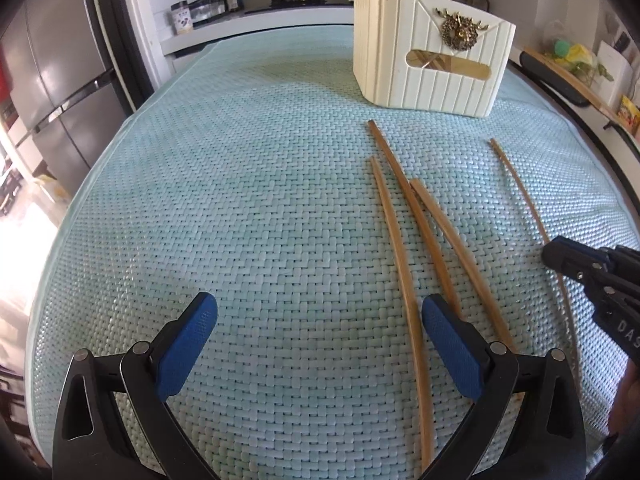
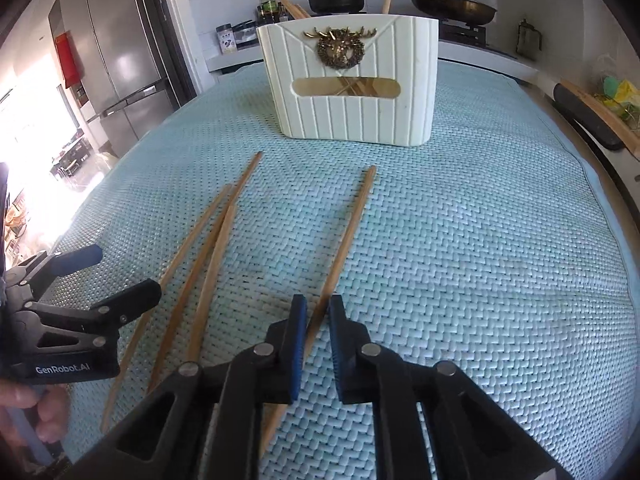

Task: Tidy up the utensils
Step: 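Close the left tool on a chopstick while the right tool grips another chopstick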

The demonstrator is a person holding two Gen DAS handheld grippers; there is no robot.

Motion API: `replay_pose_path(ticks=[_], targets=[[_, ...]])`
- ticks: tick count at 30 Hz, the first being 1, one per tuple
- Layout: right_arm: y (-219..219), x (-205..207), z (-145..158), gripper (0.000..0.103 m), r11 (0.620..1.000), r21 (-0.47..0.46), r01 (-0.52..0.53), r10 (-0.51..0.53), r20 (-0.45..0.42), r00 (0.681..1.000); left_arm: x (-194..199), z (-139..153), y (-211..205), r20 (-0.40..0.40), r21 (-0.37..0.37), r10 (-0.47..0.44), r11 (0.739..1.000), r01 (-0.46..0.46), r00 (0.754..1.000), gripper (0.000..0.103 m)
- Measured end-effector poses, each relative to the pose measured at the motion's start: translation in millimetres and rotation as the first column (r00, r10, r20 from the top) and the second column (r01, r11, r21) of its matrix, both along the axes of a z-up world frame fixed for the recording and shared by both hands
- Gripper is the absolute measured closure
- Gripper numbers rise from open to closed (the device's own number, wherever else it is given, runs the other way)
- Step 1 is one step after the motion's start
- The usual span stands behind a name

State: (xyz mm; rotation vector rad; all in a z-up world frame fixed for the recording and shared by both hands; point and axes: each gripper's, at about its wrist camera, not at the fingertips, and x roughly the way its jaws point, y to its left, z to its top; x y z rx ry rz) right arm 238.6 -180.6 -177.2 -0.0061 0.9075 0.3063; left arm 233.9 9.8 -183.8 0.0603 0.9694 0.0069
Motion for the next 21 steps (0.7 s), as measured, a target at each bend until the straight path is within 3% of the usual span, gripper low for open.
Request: replay_pose_path(ticks=[10, 12, 14, 16, 19, 21], targets=[[-48.8, -37.0, 1.6, 0.094, 0.998, -0.036, 0.055, -0.056, -0.02, 0.998, -2.3, -0.8, 10.9, -0.019, -0.056, -0.009, 0.998, 0.008, 1.0, 0.001], [-49.8, -36.7, 1.6, 0.089, 0.997, -0.049, 0.053, -0.054, -0.019, 0.998, 4.7, -0.2, 9.7, -0.029, -0.058, -0.035, 0.998, 0.033, 0.999, 0.001], [-48.8, -32.9, 1.9, 0.066, 0.998, -0.063, 0.032, -0.033, -0.018, 0.999, 13.3, 1.5, 10.4, -0.04, -0.074, -0.059, 0.996, 0.056, 0.997, 0.002], [-47.0, -25.1, 2.4, 0.057, 0.997, -0.077, 0.02, -0.023, -0.033, 0.999, 22.1, 4.8, 13.2, -0.046, -0.088, -0.073, 0.994, 0.068, 0.996, 0.002], [-47.2, -10.9, 3.7, 0.057, 0.998, -0.07, -0.002, -0.003, -0.066, 0.998, 36.8, 7.7, 17.3, -0.07, -0.107, -0.094, 0.99, 0.086, 0.993, 0.005], [-46.7, 0.8, 4.7, 0.057, 0.997, -0.075, -0.024, 0.017, -0.091, 0.996, 46.9, 4.8, 16.5, -0.102, -0.108, -0.105, 0.99, 0.094, 0.989, 0.015]])
